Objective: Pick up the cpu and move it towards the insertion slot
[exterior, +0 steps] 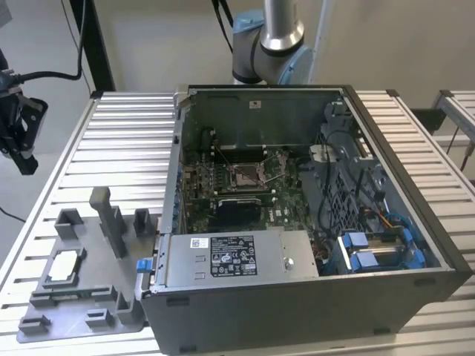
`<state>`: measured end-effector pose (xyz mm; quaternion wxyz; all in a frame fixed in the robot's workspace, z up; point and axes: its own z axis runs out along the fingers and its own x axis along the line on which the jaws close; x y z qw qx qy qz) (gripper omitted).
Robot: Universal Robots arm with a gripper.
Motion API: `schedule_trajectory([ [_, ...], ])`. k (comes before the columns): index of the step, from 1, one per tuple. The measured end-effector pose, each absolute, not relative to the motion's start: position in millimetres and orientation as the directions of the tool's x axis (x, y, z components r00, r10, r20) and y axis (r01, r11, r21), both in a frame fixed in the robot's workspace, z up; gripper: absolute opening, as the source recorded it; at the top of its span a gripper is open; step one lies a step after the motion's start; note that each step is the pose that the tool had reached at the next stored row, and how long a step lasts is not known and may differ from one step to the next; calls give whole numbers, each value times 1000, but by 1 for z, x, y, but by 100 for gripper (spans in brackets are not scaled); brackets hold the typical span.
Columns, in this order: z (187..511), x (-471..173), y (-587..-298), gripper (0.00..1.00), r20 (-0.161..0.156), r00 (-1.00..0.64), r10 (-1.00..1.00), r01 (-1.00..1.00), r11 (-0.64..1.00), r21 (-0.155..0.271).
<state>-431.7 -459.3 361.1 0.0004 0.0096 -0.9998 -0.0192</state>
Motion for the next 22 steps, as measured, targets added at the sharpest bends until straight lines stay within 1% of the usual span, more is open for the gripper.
schedule_trajectory([
  [22, 358, -432, -459, 0, 0, -1000, -19, -19, 999, 38],
])
